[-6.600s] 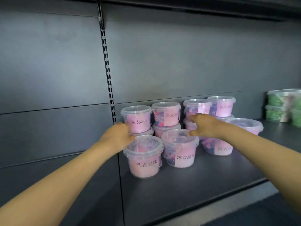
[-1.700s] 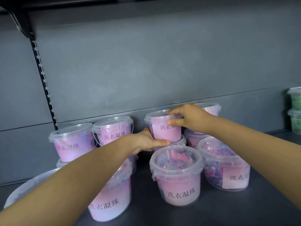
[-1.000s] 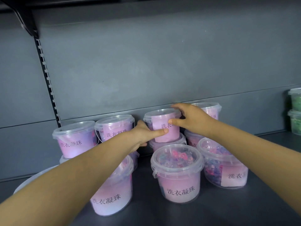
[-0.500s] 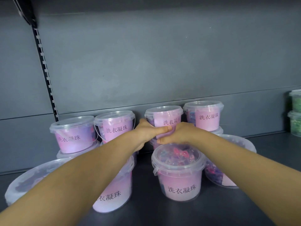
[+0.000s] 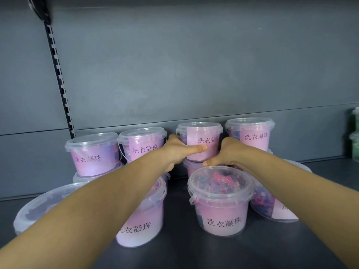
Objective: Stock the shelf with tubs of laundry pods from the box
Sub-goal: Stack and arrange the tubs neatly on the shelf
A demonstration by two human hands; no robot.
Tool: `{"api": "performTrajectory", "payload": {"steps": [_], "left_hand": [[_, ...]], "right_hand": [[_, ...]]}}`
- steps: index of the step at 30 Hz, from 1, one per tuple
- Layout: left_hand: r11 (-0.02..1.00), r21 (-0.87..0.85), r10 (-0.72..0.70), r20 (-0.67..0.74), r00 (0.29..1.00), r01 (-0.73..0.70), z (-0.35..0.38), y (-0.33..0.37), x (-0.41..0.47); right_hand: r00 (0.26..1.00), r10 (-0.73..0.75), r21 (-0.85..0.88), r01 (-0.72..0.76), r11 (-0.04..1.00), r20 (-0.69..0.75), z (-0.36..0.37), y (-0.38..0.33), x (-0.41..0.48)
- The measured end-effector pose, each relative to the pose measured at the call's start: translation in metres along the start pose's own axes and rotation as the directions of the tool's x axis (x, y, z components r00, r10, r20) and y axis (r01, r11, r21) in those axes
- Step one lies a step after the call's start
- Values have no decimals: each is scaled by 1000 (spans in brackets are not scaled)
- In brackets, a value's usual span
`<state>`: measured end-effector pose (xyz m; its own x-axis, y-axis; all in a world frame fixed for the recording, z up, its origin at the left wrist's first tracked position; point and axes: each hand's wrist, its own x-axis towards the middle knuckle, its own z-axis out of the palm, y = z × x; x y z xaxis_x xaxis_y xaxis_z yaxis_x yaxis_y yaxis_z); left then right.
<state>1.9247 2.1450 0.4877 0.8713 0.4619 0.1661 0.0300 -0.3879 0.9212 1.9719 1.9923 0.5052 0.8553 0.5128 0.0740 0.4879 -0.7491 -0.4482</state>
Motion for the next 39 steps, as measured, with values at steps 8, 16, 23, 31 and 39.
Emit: {"api": "performTrajectory", "payload": {"steps": [8, 16, 23, 31, 39], "left_hand": [[999, 39, -22, 101, 995, 18, 6, -2, -5], [991, 130, -59, 193, 979, 34, 8, 1, -15], [974, 226, -34, 168, 985, -5, 10, 18, -30], [980, 195, -73, 138, 988, 45, 6, 11, -31], [863, 488, -216, 121, 969, 131, 14, 37, -50]], "right_hand": [[998, -67, 4, 67, 998, 9, -5, 6, -7], [952, -148, 53, 168, 984, -267, -40, 42, -30], [919, 114, 154, -59, 986, -378, -58, 109, -17], [983, -17, 661, 135, 738, -181, -42, 119, 7], [986, -168, 576, 149, 804, -20, -32, 118, 23]]}}
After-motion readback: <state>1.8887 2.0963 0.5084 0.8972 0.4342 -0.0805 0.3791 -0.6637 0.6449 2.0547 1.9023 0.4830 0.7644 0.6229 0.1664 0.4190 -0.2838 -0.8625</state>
